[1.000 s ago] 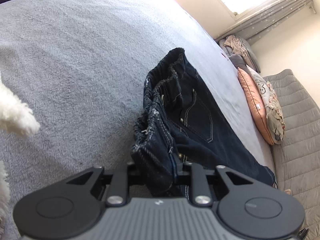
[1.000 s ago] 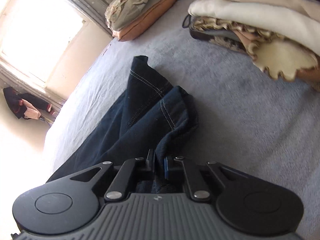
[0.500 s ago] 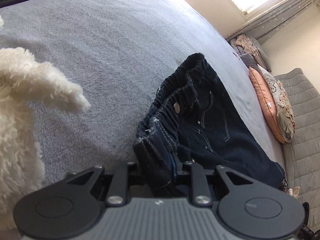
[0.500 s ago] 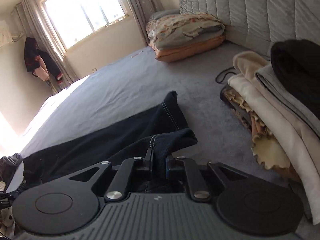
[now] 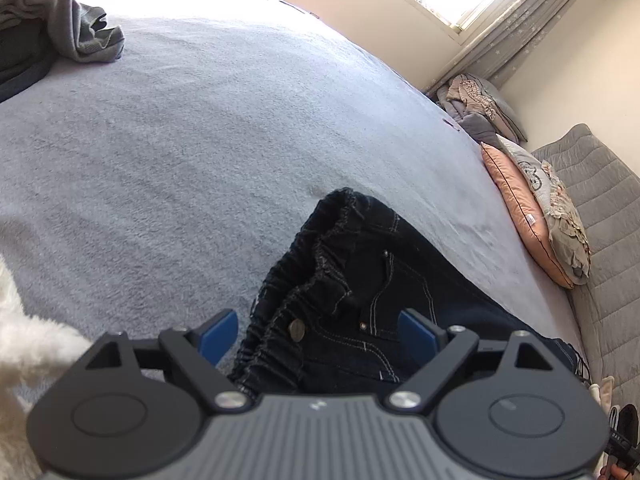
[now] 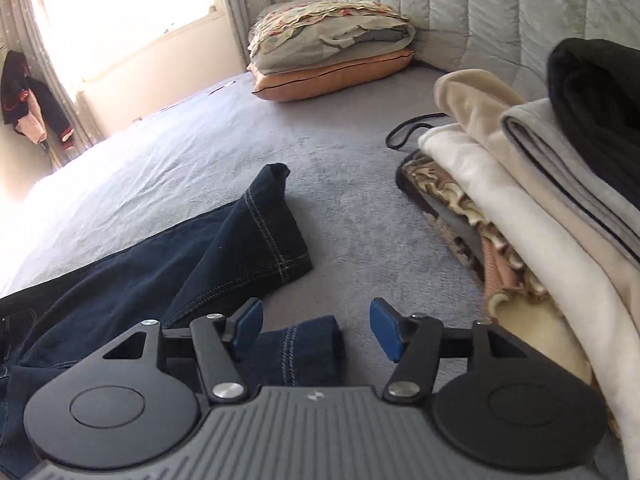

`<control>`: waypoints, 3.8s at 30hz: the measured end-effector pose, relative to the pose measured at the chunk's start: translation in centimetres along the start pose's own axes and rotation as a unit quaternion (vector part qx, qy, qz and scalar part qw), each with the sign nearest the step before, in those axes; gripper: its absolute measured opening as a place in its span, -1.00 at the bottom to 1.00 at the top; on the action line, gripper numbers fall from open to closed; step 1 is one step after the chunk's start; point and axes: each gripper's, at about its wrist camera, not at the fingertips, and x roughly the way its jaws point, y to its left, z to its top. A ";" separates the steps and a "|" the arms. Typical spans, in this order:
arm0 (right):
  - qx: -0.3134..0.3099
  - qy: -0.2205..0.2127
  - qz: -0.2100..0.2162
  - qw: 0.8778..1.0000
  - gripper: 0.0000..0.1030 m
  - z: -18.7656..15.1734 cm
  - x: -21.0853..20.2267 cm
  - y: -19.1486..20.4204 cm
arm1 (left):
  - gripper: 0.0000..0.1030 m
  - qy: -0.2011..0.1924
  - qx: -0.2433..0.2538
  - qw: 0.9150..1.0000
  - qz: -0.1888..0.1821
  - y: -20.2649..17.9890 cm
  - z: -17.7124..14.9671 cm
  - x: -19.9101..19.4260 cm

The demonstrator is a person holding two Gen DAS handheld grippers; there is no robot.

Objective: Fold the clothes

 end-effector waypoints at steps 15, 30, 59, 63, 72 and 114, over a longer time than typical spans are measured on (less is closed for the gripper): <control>-0.033 0.039 0.066 0.996 -0.48 7.6 12.9 4.4 | -0.67 -0.048 0.024 0.998 0.025 -3.1 2.8 8.5; -0.212 -0.140 -0.111 0.961 -0.60 8.0 2.6 11.6 | -0.83 -0.082 -0.044 0.995 -0.021 -1.5 2.9 8.0; -0.082 0.070 0.005 0.994 0.41 12.2 22.8 6.1 | 0.84 -0.043 0.050 0.998 -0.011 -3.0 3.6 9.3; -0.142 0.050 -0.010 0.989 -0.25 11.6 22.3 7.7 | 0.07 -0.033 0.123 0.991 0.040 -4.9 2.7 10.1; -0.179 -0.049 -0.039 0.982 -0.43 11.4 18.0 9.7 | -0.85 -0.064 0.126 0.987 0.069 -5.0 3.0 9.1; -0.296 0.111 0.186 0.930 -0.28 -9.0 6.4 29.9 | 0.32 0.052 0.229 0.971 -0.039 -16.0 -13.0 8.1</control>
